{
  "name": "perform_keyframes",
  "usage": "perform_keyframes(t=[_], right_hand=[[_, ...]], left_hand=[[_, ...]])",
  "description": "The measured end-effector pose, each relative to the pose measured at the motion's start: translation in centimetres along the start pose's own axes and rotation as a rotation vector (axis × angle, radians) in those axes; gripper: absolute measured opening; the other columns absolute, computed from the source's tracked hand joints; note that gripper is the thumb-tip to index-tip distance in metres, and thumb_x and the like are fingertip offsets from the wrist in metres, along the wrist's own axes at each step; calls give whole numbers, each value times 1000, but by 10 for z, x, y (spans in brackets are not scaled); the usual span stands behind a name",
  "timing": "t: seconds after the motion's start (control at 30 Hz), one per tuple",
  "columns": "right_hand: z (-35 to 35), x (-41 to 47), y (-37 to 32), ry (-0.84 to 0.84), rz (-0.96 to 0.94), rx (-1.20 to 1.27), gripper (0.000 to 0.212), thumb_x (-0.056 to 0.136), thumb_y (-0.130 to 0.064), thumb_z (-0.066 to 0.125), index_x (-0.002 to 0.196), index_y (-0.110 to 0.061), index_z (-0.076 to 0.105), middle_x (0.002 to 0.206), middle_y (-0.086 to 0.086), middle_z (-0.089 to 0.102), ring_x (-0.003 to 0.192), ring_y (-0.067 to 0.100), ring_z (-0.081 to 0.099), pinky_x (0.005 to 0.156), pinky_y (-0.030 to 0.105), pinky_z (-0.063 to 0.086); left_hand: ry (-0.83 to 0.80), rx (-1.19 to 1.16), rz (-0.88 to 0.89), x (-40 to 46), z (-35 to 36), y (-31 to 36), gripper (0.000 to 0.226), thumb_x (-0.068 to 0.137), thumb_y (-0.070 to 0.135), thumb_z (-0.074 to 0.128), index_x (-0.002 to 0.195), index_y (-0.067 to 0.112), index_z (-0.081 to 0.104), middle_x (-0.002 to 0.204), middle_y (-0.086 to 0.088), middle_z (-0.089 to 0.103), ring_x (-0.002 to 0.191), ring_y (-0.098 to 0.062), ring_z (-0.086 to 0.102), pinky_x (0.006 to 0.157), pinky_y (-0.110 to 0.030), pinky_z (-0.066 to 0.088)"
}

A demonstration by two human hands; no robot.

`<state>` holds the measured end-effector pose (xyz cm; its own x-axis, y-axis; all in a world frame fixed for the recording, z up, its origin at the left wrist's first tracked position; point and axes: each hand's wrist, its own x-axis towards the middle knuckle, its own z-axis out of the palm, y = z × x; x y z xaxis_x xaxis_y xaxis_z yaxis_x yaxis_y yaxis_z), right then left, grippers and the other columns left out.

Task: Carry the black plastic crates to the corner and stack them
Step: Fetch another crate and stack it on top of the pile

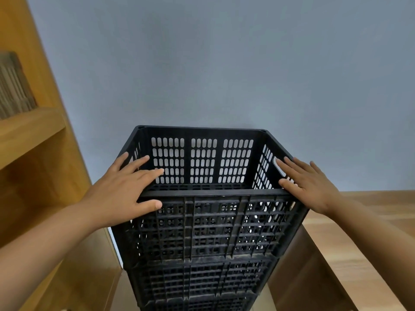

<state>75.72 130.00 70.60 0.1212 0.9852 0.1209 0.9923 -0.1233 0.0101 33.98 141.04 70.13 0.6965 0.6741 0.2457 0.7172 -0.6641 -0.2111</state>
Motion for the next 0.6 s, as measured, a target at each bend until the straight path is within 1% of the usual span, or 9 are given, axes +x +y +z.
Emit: perform_keyframes(t=[0.1, 0.17, 0.23, 0.3, 0.37, 0.43, 0.5, 0.6], right_hand=[[-3, -1, -4, -22, 22, -36, 90, 62, -82, -20, 143, -45, -9, 159, -7, 0, 146, 12, -7, 117, 42, -10], [-7, 0, -15, -32, 38, -69, 82, 71, -70, -14, 146, -39, -10, 160, -4, -4, 146, 14, -10, 116, 45, -12], [-12, 3, -37, -43, 0, -39, 68, 80, -56, -6, 145, -37, -15, 160, -2, -8, 146, 16, -13, 117, 47, -11], [-13, 7, -69, -46, -96, 36, 61, 87, -48, 0, 147, -37, -12, 160, -3, -8, 145, 14, -13, 116, 46, -14], [-11, 15, -99, -36, -181, 75, 54, 96, -45, 5, 148, -37, -7, 159, -5, -6, 145, 13, -14, 116, 45, -15], [-5, 23, -116, -27, -227, 44, 52, 99, -45, 7, 149, -36, -5, 160, -4, -4, 146, 14, -13, 117, 46, -13], [1, 28, -118, -18, -220, -8, 52, 99, -43, 9, 149, -34, -3, 160, -2, 0, 146, 16, -10, 117, 45, -11], [4, 29, -116, -12, -203, -28, 53, 99, -40, 11, 150, -33, -1, 161, 0, 3, 147, 17, -8, 117, 44, -11]], left_hand=[[-10, -25, -7, 1, 0, -1, 95, 73, 83, -5, 148, 33, 23, 145, 8, 45, 140, -4, -2, 110, -33, -20], [-21, -52, -21, 4, -5, 5, 96, 71, 82, -10, 148, 32, 20, 148, 8, 40, 142, -6, -5, 113, -36, -19], [-59, -97, -19, 11, -14, 24, 94, 72, 79, -11, 150, 31, 11, 154, 9, 27, 143, -9, -11, 114, -40, -18], [-77, -127, 27, 25, -24, 56, 90, 76, 78, -1, 150, 27, 3, 158, 8, 14, 140, -9, -19, 114, -43, -19], [-63, -130, 81, 44, -25, 88, 96, 77, 81, 15, 150, 21, -2, 158, 4, 6, 140, -10, -20, 115, -46, -16], [-23, -98, 110, 59, -17, 106, 102, 77, 81, 24, 150, 15, -2, 159, -2, 7, 144, -15, -15, 116, -51, -9], [6, -62, 89, 67, -7, 110, 104, 76, 79, 30, 150, 11, 0, 159, -6, 13, 146, -17, -8, 117, -52, -3], [39, -47, 69, 68, -1, 109, 105, 76, 79, 32, 150, 10, 3, 158, -6, 19, 147, -18, -3, 117, -50, -1]])
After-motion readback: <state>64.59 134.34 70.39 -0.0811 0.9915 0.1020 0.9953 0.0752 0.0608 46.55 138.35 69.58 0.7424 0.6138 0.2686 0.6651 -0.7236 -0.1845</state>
